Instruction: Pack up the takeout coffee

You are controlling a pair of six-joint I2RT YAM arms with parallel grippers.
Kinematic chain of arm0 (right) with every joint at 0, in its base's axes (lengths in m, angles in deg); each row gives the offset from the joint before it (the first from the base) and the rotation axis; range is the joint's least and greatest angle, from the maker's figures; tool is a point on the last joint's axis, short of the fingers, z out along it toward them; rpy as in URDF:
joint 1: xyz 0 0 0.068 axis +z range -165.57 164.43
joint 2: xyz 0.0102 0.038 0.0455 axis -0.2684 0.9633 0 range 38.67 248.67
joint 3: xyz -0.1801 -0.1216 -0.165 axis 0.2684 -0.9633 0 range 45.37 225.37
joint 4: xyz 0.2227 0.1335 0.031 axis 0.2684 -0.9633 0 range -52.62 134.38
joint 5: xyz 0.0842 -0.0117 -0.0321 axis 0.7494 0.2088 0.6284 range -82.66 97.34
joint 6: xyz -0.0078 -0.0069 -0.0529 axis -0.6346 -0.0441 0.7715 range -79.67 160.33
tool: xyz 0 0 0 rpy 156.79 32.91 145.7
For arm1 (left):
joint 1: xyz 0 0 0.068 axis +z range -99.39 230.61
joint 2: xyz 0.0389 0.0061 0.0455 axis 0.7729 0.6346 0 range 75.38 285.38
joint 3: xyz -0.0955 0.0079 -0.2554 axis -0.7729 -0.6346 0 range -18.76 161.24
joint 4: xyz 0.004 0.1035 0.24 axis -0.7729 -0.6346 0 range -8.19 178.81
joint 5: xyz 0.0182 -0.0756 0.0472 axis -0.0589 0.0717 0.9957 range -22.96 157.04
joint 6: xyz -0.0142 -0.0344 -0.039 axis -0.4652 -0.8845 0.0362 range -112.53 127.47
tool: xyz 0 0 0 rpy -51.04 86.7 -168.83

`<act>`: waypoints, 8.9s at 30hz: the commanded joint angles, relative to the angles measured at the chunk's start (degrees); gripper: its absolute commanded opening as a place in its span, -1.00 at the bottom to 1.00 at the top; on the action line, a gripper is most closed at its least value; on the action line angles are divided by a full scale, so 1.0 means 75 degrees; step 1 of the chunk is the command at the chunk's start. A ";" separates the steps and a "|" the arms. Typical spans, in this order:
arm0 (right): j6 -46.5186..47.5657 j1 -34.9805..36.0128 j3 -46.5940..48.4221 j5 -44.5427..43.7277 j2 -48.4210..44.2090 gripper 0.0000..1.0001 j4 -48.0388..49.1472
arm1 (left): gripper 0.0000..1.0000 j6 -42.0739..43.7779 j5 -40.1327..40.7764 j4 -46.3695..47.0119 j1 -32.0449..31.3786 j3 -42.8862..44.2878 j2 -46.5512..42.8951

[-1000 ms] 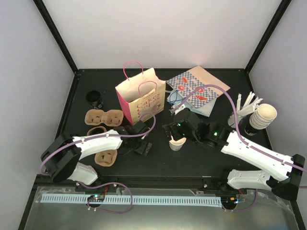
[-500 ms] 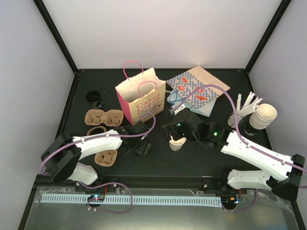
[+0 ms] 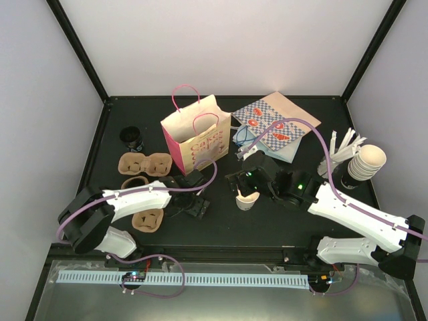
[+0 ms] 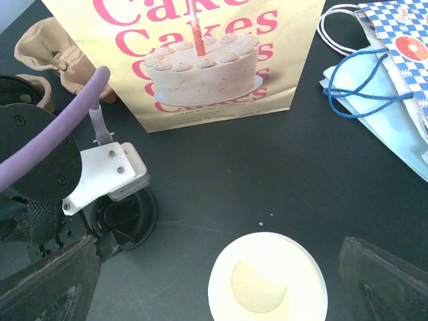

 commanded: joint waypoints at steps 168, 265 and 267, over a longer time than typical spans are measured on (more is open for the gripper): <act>-0.0774 -0.3905 -0.2496 0.3696 -0.1869 0.98 -0.0610 | 0.55 0.2122 0.0071 0.0066 -0.2025 0.4383 0.1724; -0.0884 -0.5316 -0.4993 0.5482 -0.0539 -0.16 0.1381 | 0.55 0.2359 0.0093 -0.1363 -0.2197 0.5461 0.3175; -0.0877 -0.5300 -0.5047 0.5588 -0.0576 -0.16 0.1429 | 0.55 0.2346 0.0057 -0.1360 -0.2203 0.5471 0.3170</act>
